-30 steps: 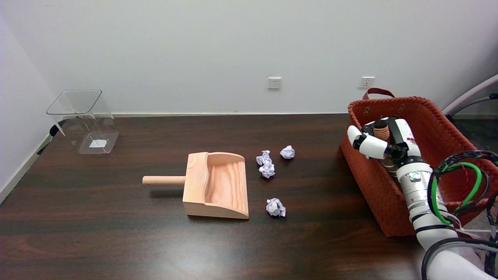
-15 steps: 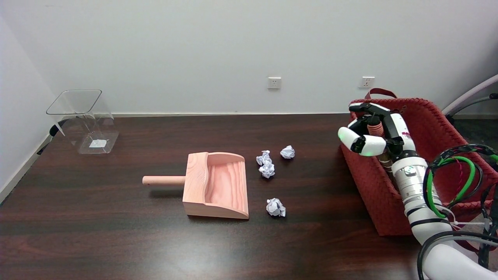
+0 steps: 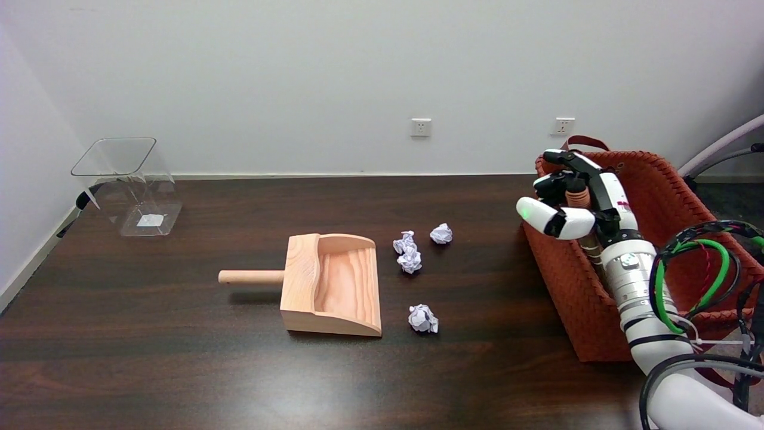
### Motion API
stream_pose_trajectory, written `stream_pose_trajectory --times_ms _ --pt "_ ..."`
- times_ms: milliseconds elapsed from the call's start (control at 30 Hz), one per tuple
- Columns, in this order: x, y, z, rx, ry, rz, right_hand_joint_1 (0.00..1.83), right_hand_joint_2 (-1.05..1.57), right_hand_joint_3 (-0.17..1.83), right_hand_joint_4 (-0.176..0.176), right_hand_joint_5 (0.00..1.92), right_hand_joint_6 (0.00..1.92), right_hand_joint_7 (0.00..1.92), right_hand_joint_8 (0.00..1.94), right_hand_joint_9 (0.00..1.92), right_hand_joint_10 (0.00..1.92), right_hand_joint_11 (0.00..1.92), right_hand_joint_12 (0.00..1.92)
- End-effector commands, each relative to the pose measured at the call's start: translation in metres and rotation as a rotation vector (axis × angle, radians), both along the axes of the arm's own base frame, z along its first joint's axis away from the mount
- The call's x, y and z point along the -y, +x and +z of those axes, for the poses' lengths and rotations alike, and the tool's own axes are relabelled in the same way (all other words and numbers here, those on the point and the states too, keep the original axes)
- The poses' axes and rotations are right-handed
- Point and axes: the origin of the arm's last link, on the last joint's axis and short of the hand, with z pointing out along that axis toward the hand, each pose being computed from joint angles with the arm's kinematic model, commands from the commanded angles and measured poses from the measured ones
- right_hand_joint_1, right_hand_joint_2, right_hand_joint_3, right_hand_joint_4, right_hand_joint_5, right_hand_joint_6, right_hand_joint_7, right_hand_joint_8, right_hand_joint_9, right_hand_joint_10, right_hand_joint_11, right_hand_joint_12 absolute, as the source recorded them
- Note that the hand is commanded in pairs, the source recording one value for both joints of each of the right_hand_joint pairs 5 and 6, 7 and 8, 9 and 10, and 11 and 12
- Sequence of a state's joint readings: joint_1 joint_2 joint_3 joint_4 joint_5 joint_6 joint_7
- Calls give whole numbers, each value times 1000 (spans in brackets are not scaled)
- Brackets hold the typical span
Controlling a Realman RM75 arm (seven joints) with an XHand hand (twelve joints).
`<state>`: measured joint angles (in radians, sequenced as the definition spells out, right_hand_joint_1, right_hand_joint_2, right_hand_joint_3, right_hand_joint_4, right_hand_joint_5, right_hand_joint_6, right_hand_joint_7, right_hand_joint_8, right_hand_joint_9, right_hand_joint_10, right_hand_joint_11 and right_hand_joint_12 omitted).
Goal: Pick up the broom in the storage basket.
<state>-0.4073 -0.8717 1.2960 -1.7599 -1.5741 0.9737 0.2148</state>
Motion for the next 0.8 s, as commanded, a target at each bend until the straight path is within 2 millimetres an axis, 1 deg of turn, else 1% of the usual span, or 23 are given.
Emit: stream_pose_trajectory --times_ms 33,167,467,667,800 --pt "-10 10 10 2 -33 19 887 -297 989 0 426 426 813 813 791 791 761 761" --pt "-14 9 13 -2 -43 10 883 -346 952 0 354 354 808 808 754 754 653 653" --pt "-21 9 17 -1 -61 2 881 -343 891 0 292 292 793 793 720 720 622 622" --pt "-26 11 17 21 -58 10 882 -353 891 0 285 285 783 783 702 702 587 587" --pt "-31 12 14 38 -56 8 891 -333 850 0 307 307 799 799 703 703 578 578"
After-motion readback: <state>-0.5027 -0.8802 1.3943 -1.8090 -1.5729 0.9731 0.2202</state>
